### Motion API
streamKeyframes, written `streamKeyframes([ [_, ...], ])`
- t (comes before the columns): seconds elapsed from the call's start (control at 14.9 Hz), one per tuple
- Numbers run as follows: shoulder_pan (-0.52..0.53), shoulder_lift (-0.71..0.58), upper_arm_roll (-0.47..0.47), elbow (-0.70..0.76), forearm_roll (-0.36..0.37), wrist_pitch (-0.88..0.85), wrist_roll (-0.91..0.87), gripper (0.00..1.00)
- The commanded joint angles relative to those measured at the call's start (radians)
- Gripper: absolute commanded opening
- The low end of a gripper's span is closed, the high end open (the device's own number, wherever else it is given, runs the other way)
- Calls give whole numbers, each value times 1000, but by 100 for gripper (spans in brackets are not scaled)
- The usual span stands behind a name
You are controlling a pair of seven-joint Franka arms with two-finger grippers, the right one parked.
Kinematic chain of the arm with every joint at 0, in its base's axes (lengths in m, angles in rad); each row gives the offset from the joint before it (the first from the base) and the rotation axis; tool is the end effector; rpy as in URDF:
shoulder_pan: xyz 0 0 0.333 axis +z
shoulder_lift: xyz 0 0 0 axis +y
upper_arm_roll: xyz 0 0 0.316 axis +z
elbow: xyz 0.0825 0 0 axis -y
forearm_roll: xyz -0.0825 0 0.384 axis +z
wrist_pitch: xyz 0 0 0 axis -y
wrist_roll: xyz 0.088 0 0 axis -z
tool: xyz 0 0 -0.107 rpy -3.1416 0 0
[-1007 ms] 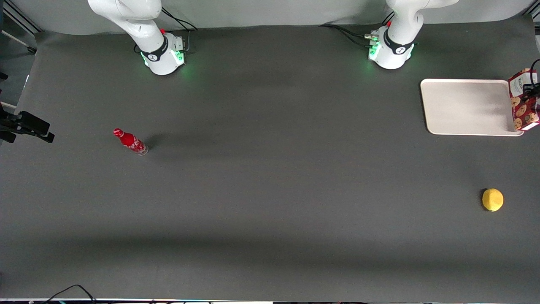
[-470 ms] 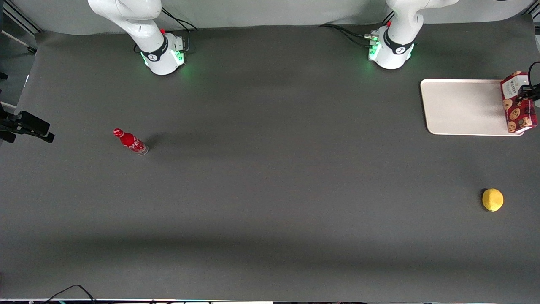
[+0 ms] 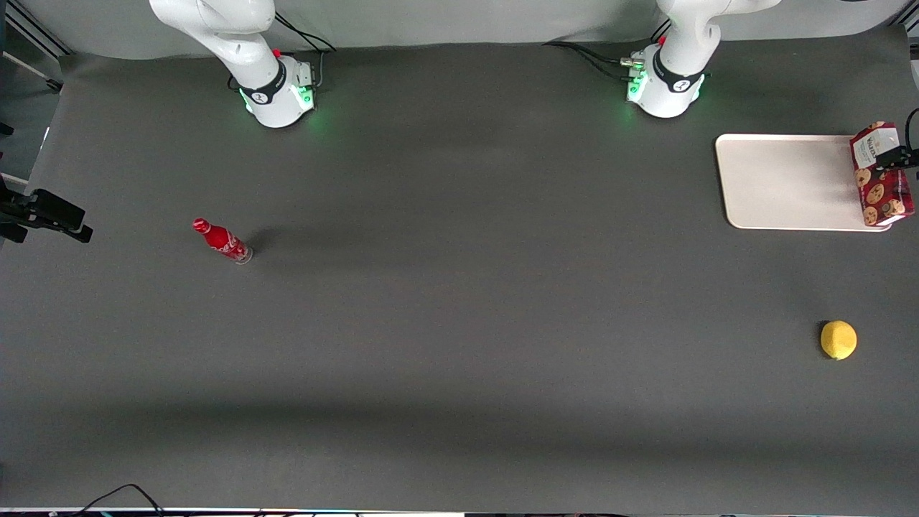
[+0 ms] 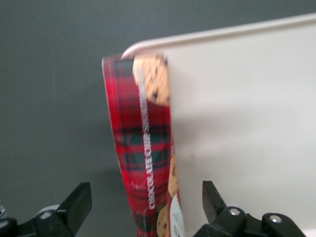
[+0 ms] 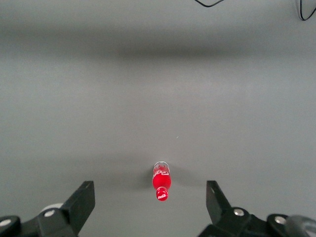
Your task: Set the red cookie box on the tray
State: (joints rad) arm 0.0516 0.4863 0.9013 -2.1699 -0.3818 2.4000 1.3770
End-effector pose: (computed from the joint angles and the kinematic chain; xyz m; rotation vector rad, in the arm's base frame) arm 0.3236 0.4520 0.2448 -3.0960 0.2817 0.1977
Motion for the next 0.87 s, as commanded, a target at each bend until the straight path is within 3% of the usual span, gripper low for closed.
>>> streamKeyframes([
  [0.0, -6, -9, 14, 197, -13, -241, -21, 100],
  [0.47, -22, -60, 22, 747, 89, -836, -297, 100],
  [0.81, -42, -150, -143, 1094, 124, -1180, -627, 100],
])
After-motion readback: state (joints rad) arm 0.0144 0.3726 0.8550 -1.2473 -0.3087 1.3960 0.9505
